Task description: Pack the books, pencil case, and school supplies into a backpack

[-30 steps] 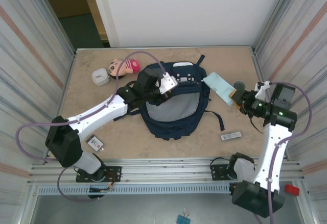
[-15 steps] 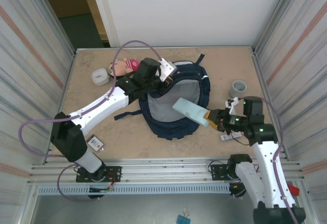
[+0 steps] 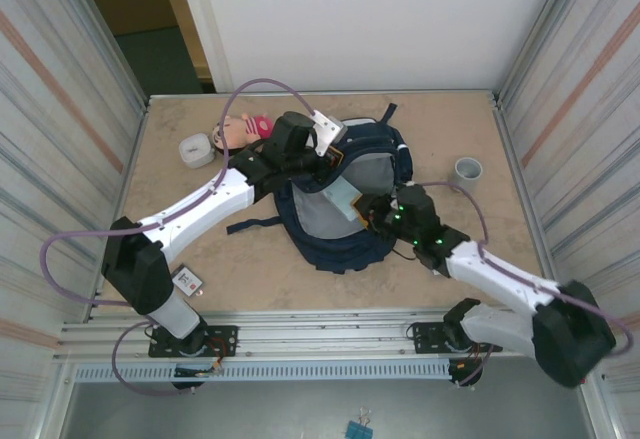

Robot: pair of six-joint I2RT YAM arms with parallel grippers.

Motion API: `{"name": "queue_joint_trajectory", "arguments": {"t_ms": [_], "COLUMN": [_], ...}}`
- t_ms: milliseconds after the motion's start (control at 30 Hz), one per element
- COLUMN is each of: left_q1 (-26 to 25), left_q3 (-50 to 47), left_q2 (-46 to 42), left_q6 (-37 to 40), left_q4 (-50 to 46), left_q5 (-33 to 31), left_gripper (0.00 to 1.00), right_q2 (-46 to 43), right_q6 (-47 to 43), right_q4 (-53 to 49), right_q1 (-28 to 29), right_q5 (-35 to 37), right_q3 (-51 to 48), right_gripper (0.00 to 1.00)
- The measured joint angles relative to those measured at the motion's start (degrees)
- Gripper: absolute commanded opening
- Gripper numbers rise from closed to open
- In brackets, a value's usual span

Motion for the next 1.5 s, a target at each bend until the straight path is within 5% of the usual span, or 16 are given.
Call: {"name": "queue_joint_trajectory", "arguments": {"t_ms": [333,500,633,1200,1500], "left_q1": [0.00,0.13,0.61,2.43,-2.03], "left_q3": [0.07,0.07,0.07,-1.99,-8.94], "left_q2": [0.22,0.22,0.22,-0.90,-1.79], "left_q6": [-2.49,-3.17,-3.82,-6.58,-1.60], "left_q4": [2.58,3.30,3.34,1.95,1.79], "left_q5": [1.38,1.33,1.05,-1.66,0.57], "left_gripper": [0.00,0.00,0.00,0.00,0.13], "right_q2": [21.05,28.50,28.39,-2.05,-18.56], "right_q6": [7.58,11.91,13.25,0.98,-22.25], "right_q4": [17.66,21.16,18.21,-10.82,-35.50], "right_q1": [5.46,6.29,7.13,5.42,-14.64], "right_q5": [13.68,13.33,12.59,2.71,-5.86], "right_q3": [6.69,10.82,10.69,4.79,17.57], "right_gripper": [0.32,0.63,0.69,0.72,0.71]}}
